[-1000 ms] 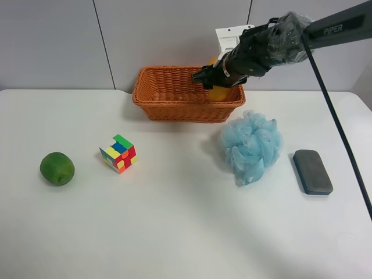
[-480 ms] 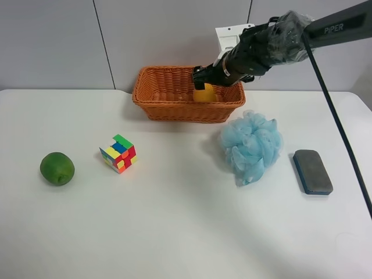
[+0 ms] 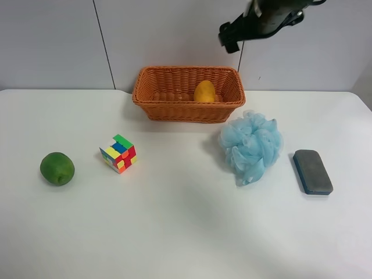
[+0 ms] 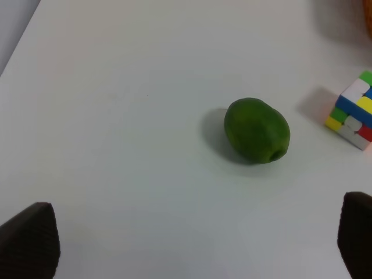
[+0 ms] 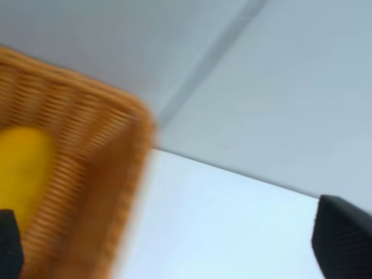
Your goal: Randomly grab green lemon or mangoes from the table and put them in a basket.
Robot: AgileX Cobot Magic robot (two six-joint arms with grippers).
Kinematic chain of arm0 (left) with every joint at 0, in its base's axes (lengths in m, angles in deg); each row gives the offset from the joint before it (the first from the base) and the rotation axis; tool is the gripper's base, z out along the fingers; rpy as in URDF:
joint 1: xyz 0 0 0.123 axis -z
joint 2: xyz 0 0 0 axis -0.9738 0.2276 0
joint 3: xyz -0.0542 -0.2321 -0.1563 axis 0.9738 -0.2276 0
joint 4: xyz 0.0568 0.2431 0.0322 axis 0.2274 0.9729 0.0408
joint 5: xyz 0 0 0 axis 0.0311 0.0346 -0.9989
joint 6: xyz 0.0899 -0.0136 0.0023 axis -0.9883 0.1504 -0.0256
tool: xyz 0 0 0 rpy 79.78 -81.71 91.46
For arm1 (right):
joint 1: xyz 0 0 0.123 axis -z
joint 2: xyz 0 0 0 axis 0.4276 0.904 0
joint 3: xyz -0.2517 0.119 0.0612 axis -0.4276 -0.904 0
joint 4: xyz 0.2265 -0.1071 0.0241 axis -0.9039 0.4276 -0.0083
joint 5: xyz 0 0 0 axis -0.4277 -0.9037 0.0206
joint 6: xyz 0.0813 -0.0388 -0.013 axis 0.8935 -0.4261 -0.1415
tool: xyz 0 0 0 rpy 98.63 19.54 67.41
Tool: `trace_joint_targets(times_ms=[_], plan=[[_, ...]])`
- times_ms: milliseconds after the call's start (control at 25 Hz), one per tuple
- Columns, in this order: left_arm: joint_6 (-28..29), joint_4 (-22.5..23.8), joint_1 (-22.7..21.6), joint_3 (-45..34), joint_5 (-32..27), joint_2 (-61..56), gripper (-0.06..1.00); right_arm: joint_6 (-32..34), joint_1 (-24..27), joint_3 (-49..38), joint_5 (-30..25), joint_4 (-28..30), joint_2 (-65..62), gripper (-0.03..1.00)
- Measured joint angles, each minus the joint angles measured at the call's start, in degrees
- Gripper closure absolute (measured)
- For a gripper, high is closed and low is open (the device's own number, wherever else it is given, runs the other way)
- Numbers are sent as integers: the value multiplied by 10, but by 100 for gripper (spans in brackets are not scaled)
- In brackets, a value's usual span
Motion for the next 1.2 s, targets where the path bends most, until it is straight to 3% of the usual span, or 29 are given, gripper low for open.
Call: trace_joint_targets(times_ms=[280, 440, 560, 760, 880, 1200], plan=[[0, 0, 0, 0, 0, 0, 0, -270, 110, 0, -139, -207, -143, -2], [0, 0, 0, 0, 0, 0, 0, -424, 210, 0, -229, -342, -220, -2], [0, 0, 0, 0, 0, 0, 0, -485, 291, -1, -287, -416, -263, -2], [0, 0, 0, 0, 0, 0, 0, -495, 370, -66, -288, -457, -355, -2], [0, 1, 0, 0, 0, 0, 0, -495, 375, -136, -265, -480, -427, -2], [0, 1, 0, 0, 0, 0, 0, -498, 372, -342, -139, -568, -655, -2]])
